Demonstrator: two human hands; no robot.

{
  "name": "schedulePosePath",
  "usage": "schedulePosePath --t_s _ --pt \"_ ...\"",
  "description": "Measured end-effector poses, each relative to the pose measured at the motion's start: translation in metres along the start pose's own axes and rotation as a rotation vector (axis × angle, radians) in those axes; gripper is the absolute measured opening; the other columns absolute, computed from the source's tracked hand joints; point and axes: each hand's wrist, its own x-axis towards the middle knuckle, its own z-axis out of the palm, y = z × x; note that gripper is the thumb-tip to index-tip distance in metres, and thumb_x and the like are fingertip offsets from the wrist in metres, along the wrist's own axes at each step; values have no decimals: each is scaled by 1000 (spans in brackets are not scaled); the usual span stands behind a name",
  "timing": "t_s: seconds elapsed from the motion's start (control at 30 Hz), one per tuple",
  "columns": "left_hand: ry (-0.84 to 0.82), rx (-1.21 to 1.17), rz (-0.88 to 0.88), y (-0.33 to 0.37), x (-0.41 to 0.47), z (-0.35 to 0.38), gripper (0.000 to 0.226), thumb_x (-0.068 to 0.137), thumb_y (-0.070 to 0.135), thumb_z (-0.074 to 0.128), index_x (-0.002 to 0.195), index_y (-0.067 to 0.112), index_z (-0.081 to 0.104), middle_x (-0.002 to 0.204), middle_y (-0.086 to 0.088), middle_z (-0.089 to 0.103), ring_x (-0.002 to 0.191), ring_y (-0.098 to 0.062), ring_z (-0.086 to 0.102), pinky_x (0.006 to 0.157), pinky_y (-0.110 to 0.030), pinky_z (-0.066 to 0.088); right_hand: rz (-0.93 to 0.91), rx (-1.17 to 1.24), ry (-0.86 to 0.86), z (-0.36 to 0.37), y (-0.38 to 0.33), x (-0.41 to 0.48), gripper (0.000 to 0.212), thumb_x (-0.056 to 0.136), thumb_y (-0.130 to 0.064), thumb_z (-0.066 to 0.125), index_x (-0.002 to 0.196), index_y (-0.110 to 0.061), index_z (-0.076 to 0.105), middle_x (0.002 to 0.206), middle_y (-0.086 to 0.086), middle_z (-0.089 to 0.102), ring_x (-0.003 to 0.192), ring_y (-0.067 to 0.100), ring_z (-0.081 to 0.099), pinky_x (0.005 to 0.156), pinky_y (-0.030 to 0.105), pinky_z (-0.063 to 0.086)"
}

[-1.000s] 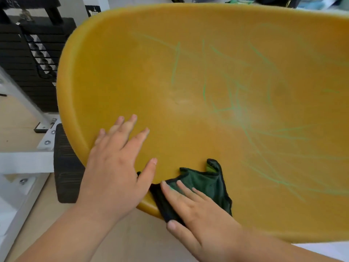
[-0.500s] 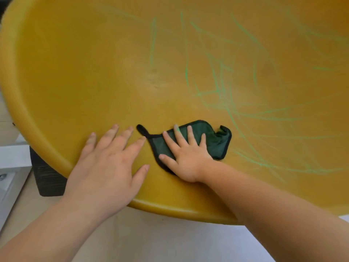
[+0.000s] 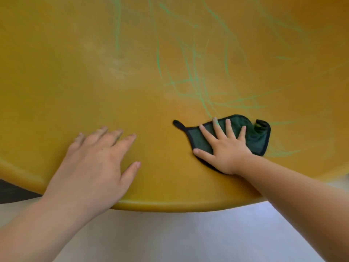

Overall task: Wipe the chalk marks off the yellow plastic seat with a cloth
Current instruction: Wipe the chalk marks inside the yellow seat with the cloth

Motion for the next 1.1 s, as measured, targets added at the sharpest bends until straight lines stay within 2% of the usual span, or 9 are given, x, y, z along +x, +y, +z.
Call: schedulePosePath --t_s 0.17,0.3,0.43,0.57,0.63,0.73,0.87,1.0,1.1 --pt "-140 102 27 24 15 7 65 84 54 33 129 18 63 124 -7 66 117 -33 60 91 -56 49 -210 55 -38 4 -55 -28 83 86 -86 -1 156 -49 -24 168 -2 -30 154 37 -28 119 72 -10" --pt "-183 128 57 36 29 18 62 92 55 34 147 26 42 147 -1 47 134 -26 44 102 -49 41 -373 8 -114 10 -37 -98 68 97 -76 4 153 -53 -27 165 -9 -35 150 26 -36 122 58 -19" --pt "-211 128 36 32 33 26 68 91 63 31 150 29 32 157 0 32 141 -25 33 109 -48 35 26 -69 -117 7 39 -97 93 76 -95 -9 152 -48 -31 169 1 -27 156 36 -22 125 61 -7" --pt "-208 134 51 33 32 24 69 92 64 28 152 30 25 160 1 26 144 -24 27 112 -48 31 358 -107 -52 -10 96 -44 119 65 -100 -7 161 -31 -20 171 10 -21 157 40 -17 121 68 -4" --pt "-211 145 57 33 29 22 69 93 64 27 153 30 22 160 2 25 145 -24 25 112 -48 30 376 -102 8 -15 104 -7 115 71 -98 -5 162 -28 -18 170 10 -23 156 40 -20 120 69 -8" --pt "-198 137 43 29 27 18 69 92 65 27 153 32 22 160 3 26 145 -23 26 112 -47 31 367 -40 111 -22 89 47 89 91 -83 1 162 -32 -16 170 7 -24 155 39 -23 120 70 -11" --pt "-185 84 25 24 25 19 65 92 64 28 152 37 22 155 2 33 141 -23 31 109 -45 34 182 57 192 -33 45 92 62 106 -58 7 162 -39 -13 171 0 -22 156 33 -23 122 66 -10" --pt "-176 91 13 21 26 17 62 94 59 27 151 36 25 152 3 37 139 -23 34 107 -46 36 -115 46 132 -26 -7 80 58 108 -53 9 160 -43 -13 171 -5 -20 157 29 -21 125 60 -11" --pt "-167 121 -4 12 28 12 57 92 57 31 141 30 42 142 2 48 133 -23 42 103 -46 41 -425 -13 59 -8 -42 21 58 105 -57 5 158 -45 -17 171 -9 -19 157 26 -21 126 54 -12"
